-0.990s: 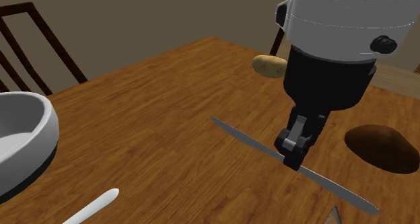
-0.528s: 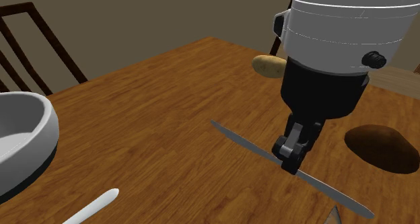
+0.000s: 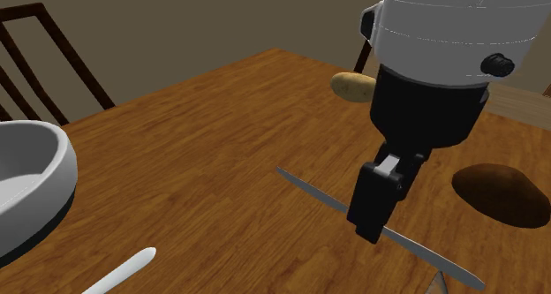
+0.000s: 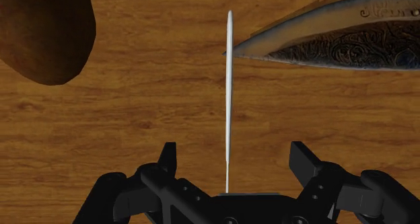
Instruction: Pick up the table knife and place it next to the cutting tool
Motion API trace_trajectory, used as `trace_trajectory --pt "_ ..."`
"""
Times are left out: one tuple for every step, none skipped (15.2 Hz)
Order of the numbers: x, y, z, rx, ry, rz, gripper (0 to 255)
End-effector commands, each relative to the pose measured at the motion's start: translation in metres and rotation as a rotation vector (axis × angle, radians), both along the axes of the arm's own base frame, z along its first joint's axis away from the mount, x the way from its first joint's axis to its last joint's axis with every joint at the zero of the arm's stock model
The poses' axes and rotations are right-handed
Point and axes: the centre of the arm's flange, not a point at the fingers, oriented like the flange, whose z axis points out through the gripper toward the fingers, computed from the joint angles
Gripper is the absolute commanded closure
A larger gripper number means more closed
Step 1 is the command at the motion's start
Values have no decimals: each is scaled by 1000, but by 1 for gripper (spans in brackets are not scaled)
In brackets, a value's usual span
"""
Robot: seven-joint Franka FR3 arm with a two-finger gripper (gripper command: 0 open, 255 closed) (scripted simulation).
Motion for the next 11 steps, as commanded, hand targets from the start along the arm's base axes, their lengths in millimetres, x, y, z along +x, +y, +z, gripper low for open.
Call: trace_trajectory --pt "1 0 19 0 1 0 0" --pt "2 0 32 0 1 0 0" --pt "2 0 42 0 1 0 0" --pt "2 0 42 0 1 0 0" --pt "2 0 42 0 1 0 0" --pt "2 0 42 0 1 0 0" --pt "2 0 42 0 1 0 0" --pt "2 0 42 0 1 0 0" --pt "2 0 42 0 1 0 0" --pt "2 0 42 0 1 0 0" --pt "2 0 42 0 1 0 0"
